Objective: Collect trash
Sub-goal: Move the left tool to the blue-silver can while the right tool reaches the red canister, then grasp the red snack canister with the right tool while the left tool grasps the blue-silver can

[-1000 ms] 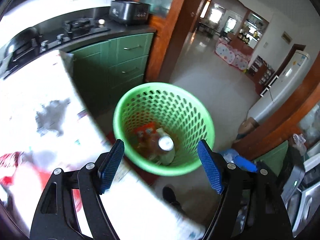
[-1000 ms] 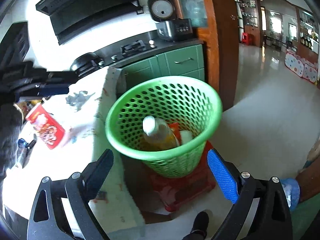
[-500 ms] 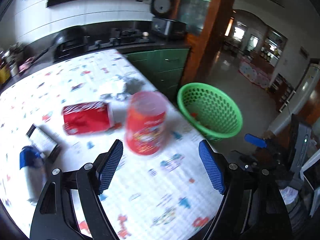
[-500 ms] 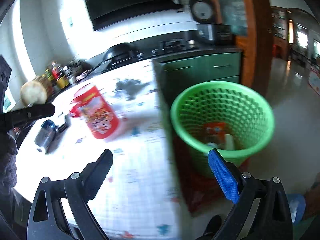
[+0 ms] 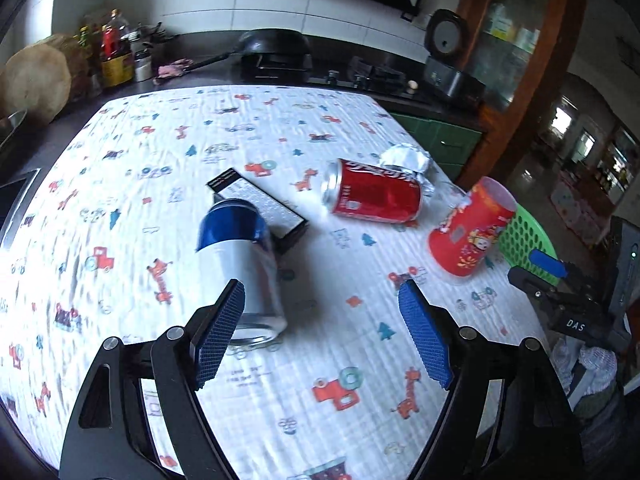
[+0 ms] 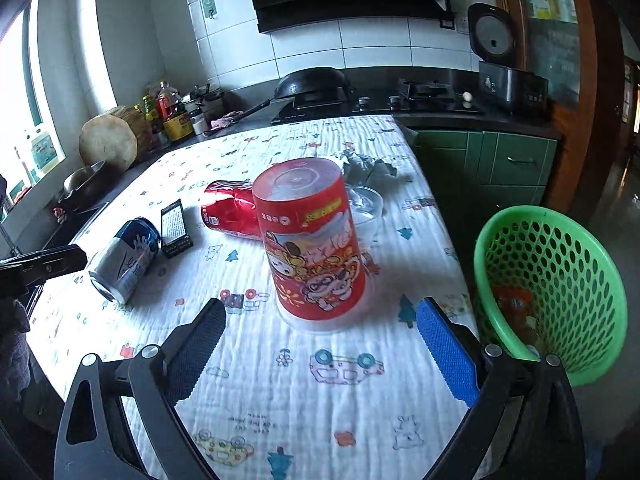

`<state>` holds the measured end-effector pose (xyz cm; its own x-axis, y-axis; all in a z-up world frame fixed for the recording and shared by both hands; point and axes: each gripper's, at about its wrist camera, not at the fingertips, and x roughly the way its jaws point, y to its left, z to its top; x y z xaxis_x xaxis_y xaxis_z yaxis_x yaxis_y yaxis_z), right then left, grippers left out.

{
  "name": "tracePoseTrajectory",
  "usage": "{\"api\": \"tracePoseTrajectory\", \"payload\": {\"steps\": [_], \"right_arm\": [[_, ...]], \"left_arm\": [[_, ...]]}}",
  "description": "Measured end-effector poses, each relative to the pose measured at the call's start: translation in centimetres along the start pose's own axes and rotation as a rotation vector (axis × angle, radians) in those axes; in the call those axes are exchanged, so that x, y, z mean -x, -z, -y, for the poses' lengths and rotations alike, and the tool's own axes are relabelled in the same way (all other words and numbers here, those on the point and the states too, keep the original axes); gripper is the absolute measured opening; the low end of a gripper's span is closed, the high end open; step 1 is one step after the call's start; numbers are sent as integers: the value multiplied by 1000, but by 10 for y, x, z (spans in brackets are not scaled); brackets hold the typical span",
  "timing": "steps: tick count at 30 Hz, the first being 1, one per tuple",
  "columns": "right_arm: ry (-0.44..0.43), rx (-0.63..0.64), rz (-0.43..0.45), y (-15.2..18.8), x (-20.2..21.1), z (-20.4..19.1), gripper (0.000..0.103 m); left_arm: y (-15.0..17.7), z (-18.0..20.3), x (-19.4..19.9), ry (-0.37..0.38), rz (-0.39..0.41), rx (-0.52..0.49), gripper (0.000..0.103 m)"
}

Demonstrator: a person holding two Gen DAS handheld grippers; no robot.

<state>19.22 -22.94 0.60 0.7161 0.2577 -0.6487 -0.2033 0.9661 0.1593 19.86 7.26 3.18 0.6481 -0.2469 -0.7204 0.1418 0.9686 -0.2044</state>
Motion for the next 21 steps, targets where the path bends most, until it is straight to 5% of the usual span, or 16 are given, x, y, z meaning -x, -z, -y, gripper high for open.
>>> {"api": "tracePoseTrajectory", "payload": {"steps": [9,21], "right_arm": [[5,20,-20,-20,-35,-7,93],[20,21,-43,-27,-59,-8,93]], "left_arm": [[2,-41,-13,-52,-29,105,81],[-16,-54,-54,-78,-98,127,81]]}}
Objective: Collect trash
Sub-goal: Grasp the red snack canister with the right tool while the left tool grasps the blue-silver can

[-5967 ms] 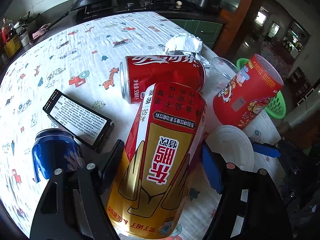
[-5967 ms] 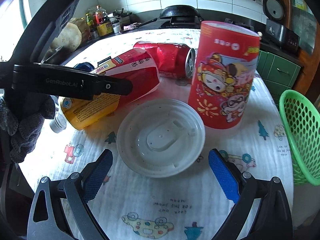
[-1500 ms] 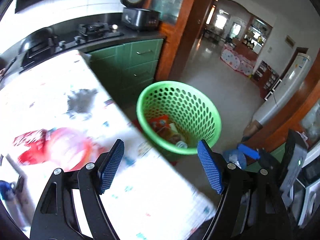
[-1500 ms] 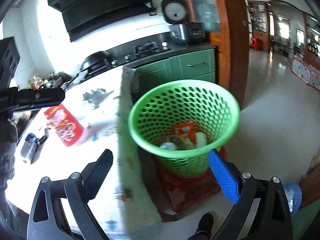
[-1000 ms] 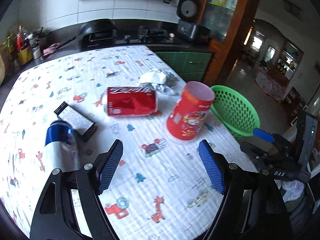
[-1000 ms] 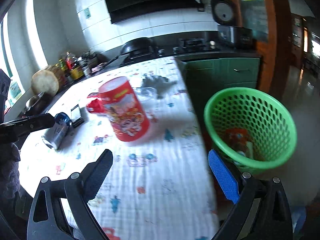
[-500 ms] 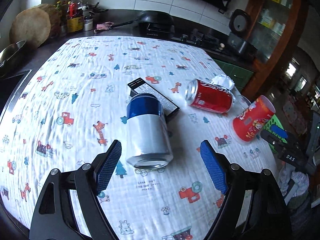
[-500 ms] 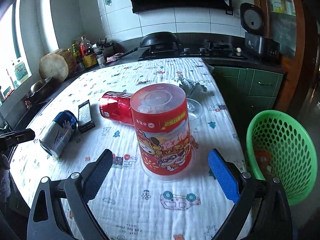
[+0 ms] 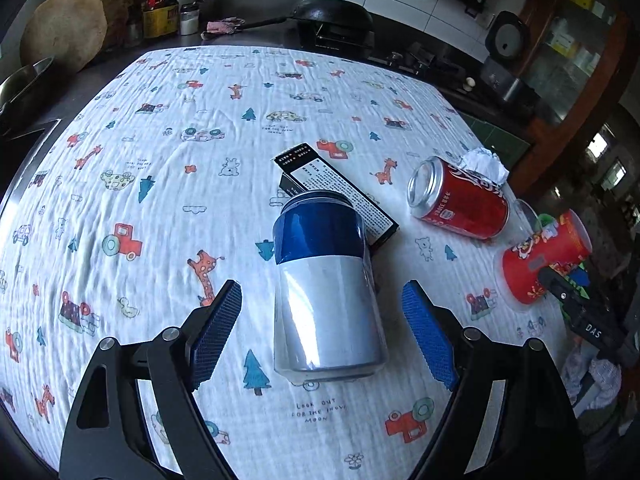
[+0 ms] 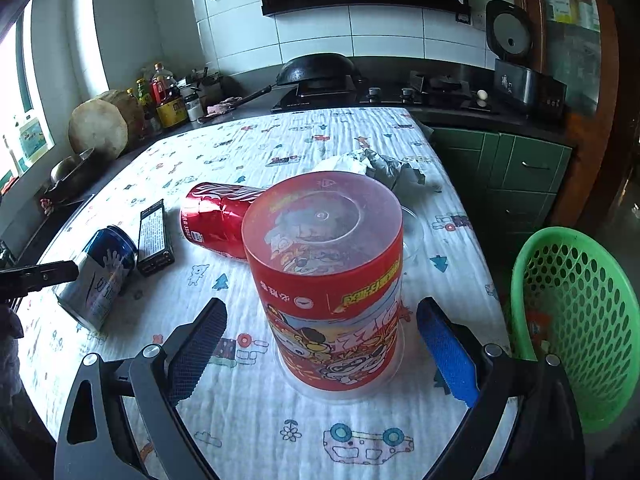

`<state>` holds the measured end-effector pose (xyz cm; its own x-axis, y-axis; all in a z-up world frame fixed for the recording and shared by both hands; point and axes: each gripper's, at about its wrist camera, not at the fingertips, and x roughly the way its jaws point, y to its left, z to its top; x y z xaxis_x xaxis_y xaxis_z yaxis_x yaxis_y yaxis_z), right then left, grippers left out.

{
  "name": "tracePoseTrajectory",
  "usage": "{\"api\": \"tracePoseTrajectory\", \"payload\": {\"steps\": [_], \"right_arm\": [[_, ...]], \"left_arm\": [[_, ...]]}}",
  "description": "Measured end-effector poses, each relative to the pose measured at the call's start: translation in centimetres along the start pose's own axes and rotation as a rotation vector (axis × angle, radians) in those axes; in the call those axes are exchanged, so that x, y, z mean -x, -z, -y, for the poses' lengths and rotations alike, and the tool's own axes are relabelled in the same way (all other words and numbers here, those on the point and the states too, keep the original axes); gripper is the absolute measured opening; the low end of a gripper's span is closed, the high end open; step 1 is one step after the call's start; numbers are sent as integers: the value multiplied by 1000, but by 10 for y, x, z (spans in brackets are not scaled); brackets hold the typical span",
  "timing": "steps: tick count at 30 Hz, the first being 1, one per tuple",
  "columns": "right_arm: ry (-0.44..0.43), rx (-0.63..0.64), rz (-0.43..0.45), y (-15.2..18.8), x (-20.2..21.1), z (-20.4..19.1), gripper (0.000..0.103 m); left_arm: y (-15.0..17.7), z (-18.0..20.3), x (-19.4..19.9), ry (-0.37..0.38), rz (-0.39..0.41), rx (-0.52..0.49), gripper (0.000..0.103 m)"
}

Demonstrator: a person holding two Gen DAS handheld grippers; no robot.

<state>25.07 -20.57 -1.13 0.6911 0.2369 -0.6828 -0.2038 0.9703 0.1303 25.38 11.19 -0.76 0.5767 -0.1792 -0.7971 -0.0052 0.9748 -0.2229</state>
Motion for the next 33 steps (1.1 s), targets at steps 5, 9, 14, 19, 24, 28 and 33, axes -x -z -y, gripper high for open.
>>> {"api": "tracePoseTrajectory", "payload": {"steps": [5,9,14,19,24,28,33], "right_arm": [[2,-16,-1,-4,-6,2,93],[7,-18,-4,-8,-11,2,92],[21,-26,-22,-7,-20,4,85],[30,-31,-42,-5,-26,6,73],[32,-31,-44,-5,-27,7,71],[42,-22,-38,-3,-23,4,70],[41,-35,-27,0,-14,4,70]], "left_arm": [[-9,-5,-19,-15,-41,5,81],[-13,-8,-32,-2,-73,9,81],[-14,-6,-40,11,-95,1,81],[-16,-5,-45,32,-111,5,81],[-14,-6,-53,26,-133,7,81],[-15,-8,-56,37,-136,16,80],[-12,-5,-55,80,-142,18,64]]}}
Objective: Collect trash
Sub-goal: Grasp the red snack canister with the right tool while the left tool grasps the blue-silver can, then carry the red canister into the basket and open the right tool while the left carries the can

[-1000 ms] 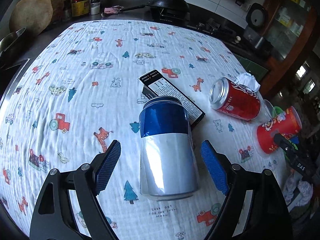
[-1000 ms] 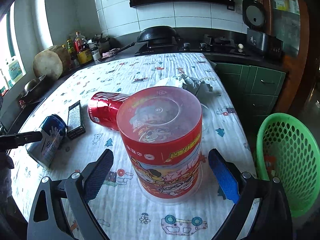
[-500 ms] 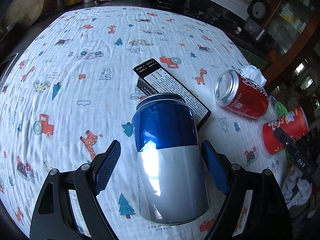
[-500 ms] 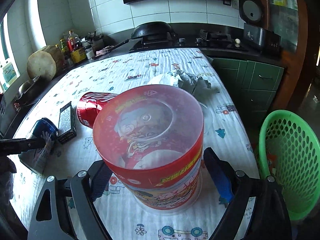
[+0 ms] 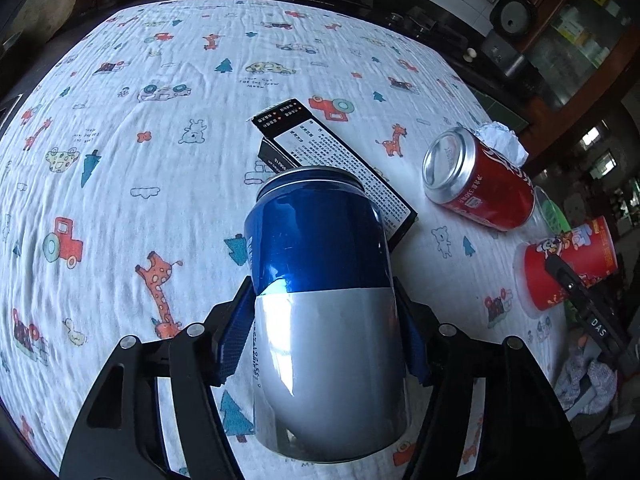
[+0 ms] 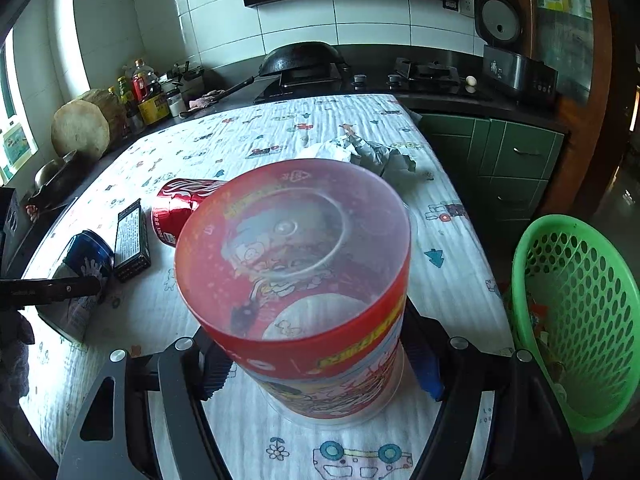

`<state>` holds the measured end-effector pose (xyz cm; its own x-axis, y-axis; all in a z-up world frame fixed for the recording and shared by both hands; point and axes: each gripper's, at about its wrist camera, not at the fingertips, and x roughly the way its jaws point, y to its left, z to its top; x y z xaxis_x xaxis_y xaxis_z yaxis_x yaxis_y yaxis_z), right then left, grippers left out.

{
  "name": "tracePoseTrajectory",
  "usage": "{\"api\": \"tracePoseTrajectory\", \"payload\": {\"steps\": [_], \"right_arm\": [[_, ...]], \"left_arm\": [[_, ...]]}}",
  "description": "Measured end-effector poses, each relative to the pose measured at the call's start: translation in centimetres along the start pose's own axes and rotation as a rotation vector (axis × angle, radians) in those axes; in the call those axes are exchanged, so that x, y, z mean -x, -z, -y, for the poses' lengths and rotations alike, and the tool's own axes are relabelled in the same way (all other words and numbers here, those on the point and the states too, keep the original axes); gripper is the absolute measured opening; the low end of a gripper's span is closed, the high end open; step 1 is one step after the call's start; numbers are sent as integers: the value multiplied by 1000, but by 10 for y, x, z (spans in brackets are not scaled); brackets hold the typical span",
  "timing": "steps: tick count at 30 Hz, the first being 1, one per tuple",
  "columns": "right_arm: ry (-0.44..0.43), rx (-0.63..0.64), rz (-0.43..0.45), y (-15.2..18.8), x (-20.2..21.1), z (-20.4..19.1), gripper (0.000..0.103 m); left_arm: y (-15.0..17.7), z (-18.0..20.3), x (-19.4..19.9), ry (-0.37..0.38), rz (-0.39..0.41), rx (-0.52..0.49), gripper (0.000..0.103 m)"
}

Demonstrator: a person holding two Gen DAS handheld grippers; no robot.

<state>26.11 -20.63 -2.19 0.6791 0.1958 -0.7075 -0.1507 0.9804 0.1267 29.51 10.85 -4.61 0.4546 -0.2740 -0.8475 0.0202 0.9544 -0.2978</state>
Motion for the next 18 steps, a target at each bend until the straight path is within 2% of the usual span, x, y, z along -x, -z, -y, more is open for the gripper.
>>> {"api": "tracePoseTrajectory", "payload": {"steps": [9,18], "right_arm": [[5,-4,25,10,27,11,70],[62,-57,61,18,60,51,70]], "left_arm": [[17,15,27,54,49,-32,63],[27,69,56,147,84,-142,63]]}}
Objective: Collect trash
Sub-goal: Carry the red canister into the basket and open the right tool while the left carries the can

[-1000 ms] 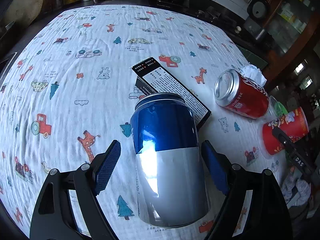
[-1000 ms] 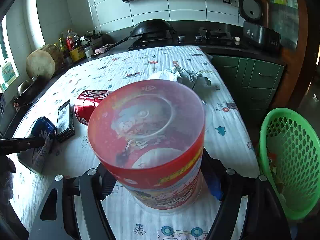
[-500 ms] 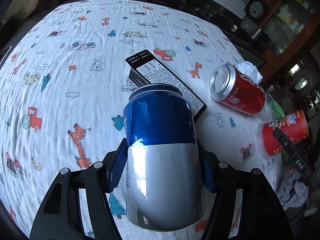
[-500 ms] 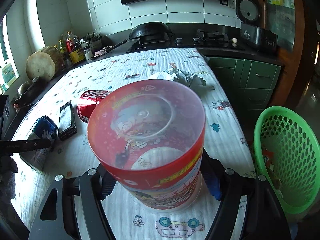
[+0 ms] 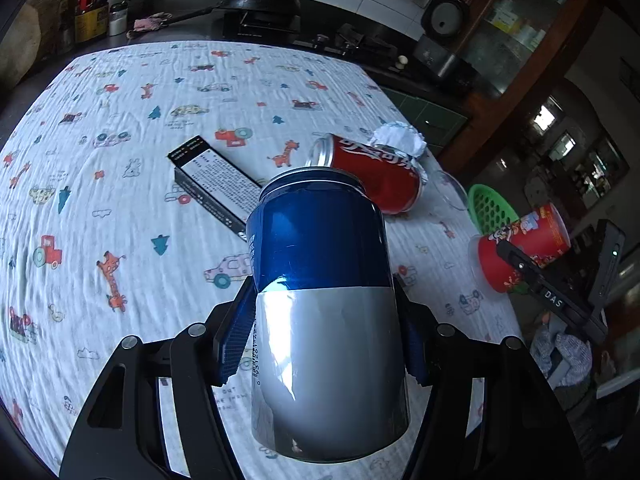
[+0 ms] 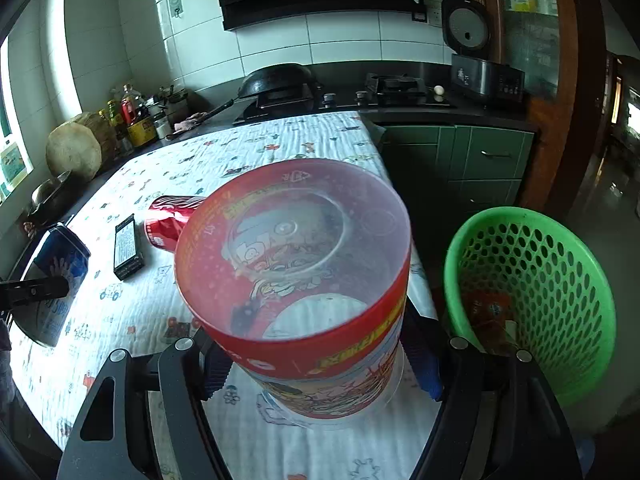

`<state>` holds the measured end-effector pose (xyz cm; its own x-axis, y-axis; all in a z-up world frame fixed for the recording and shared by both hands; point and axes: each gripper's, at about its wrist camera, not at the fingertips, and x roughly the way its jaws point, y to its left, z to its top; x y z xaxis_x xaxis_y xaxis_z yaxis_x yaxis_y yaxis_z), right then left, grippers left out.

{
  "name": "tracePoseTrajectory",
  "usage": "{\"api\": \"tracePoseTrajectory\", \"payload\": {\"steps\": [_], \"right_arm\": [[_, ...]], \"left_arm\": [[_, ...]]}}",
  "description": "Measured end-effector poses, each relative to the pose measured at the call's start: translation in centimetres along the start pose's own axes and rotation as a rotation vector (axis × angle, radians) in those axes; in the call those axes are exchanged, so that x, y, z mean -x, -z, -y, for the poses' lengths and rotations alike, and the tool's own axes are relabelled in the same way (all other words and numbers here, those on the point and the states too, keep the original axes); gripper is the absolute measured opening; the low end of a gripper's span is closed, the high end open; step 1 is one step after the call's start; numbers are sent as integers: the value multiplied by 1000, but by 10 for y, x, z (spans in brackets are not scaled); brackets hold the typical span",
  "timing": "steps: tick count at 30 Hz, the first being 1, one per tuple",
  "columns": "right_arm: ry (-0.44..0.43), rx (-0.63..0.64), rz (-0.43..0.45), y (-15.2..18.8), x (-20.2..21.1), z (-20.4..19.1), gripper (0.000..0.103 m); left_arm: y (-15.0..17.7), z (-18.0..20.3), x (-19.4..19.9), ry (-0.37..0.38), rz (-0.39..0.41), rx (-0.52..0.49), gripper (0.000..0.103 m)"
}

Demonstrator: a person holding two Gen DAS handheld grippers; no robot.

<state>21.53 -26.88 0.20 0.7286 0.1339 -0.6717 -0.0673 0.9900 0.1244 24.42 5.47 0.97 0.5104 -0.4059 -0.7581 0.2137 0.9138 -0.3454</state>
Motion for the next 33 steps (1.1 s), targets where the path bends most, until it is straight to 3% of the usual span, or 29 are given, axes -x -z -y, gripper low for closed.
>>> {"api": "tracePoseTrajectory", "payload": {"steps": [9,19,31,33], "right_arm": [[142,-92,-9,4,11,94,70],[285,-212,-66,19,-4,204,70],[305,-264,-108,27,-30,248,71],[306,-264,-105,28,-30,249,76]], "left_arm": [[-16,70,-19,79,-22,-110,63],[-40,152,-58,131,-62,-227,63],[-51,221,-105,165,-131,-323,63],[-53,231,-112,169,-142,-336,63]]}}
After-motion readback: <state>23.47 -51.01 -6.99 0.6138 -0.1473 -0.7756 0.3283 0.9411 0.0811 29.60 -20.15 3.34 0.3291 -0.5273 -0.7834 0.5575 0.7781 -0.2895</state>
